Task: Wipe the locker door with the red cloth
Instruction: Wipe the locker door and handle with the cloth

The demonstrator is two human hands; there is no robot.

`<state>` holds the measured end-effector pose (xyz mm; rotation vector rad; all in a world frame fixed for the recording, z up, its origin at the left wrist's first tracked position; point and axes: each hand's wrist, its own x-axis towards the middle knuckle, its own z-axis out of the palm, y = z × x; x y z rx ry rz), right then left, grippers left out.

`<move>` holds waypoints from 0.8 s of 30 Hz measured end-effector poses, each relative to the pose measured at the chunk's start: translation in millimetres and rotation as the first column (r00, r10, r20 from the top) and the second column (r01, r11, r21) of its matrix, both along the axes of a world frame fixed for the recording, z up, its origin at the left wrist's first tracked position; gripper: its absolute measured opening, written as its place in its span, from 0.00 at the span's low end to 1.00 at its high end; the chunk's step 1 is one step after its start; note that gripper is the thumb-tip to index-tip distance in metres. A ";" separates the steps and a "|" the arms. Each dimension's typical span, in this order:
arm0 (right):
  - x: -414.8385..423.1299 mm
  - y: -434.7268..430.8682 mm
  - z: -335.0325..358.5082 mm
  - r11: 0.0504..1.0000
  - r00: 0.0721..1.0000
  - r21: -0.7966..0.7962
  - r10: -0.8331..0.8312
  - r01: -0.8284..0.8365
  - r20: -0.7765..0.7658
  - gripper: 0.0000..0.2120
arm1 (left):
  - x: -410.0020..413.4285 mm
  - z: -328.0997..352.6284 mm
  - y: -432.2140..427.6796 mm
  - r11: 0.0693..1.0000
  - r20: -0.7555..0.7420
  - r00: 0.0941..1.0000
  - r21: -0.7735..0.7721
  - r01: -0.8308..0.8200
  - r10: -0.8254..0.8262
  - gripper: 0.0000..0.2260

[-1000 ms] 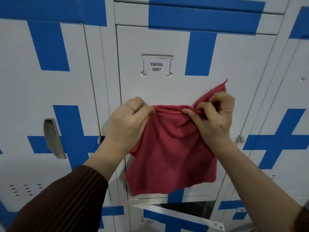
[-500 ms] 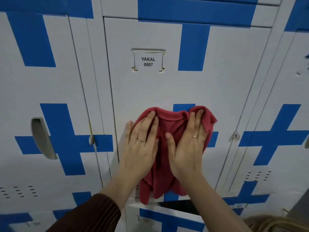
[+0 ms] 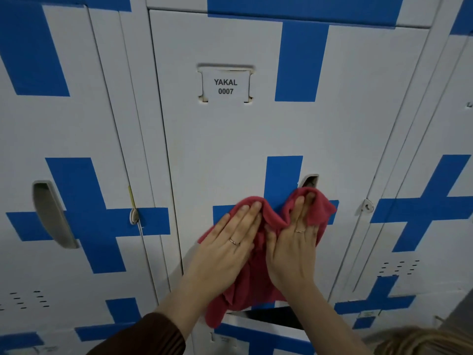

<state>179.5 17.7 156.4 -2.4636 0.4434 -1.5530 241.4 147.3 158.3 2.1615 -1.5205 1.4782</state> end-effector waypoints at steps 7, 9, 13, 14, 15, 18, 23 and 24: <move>5.5 -9.8 84.5 0.999 0.992 0.003 -0.053 0.053 0.111 0.35 | 4.0 69.1 34.0 0.924 -0.087 0.941 -0.239 0.298 -0.326 0.23; 5.2 0.8 76.3 0.997 0.997 -0.041 -0.068 0.070 0.038 0.39 | 15.2 102.4 49.6 0.907 -0.001 0.979 -0.376 0.190 -0.206 0.21; 14.2 18.3 46.4 0.978 0.995 -0.193 -0.085 0.072 -0.057 0.50 | 37.1 143.5 65.9 0.841 0.000 0.994 -0.532 -0.095 0.113 0.22; 17.8 22.3 48.4 0.978 0.995 -0.197 -0.086 0.074 -0.051 0.53 | 40.0 145.5 64.0 0.843 -0.027 0.989 -0.520 -0.137 0.144 0.24; 21.5 28.0 51.3 0.979 0.996 -0.189 -0.081 0.072 -0.044 0.54 | 41.1 144.5 62.7 0.847 -0.051 0.984 -0.504 -0.172 0.170 0.26; 28.0 48.2 55.2 0.976 0.997 -0.212 -0.062 0.050 -0.048 0.51 | 40.6 144.3 59.8 0.841 -0.067 0.974 -0.493 -0.221 0.217 0.29; 24.5 72.5 0.9 0.947 0.965 -0.320 -0.062 -0.024 -0.255 0.59 | 38.9 145.9 61.6 0.848 -0.079 0.977 -0.486 -0.210 0.196 0.29; 21.8 71.8 -12.6 0.950 0.953 -0.310 -0.048 -0.050 -0.298 0.61 | 38.7 146.3 61.5 0.850 -0.081 0.978 -0.484 -0.208 0.194 0.29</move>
